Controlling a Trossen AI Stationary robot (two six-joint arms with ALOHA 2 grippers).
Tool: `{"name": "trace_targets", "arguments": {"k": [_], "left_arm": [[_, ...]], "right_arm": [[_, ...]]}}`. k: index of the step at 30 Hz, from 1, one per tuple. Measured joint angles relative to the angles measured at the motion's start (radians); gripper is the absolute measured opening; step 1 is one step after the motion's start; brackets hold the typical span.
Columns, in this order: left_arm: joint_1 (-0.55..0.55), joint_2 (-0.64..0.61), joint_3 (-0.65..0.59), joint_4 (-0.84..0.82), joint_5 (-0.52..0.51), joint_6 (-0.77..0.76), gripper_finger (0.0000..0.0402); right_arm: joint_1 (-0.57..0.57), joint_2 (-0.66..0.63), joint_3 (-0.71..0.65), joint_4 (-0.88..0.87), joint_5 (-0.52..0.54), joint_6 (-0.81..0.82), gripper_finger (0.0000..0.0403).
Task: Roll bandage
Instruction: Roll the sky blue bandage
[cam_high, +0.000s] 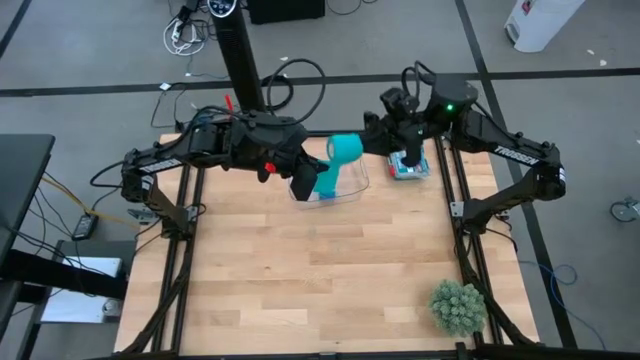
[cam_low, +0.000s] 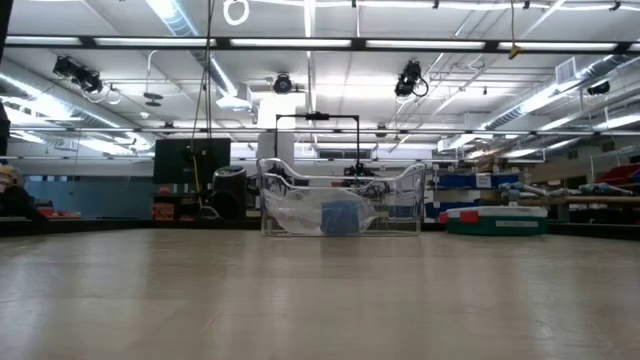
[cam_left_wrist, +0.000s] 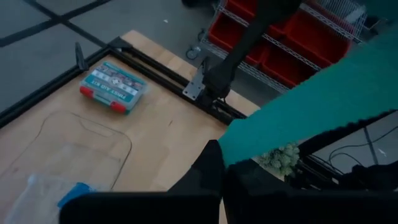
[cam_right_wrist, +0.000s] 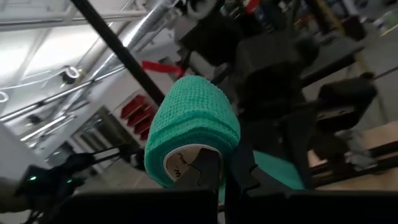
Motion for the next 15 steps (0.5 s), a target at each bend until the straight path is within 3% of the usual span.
{"name": "trace_targets", "arguments": {"k": [15], "left_arm": [[0.001, 0.000, 0.000, 0.108, -0.022, 0.073, 0.0007]], "right_arm": [[0.080, 0.010, 0.000, -0.154, -0.038, -0.028, 0.0000]]}}
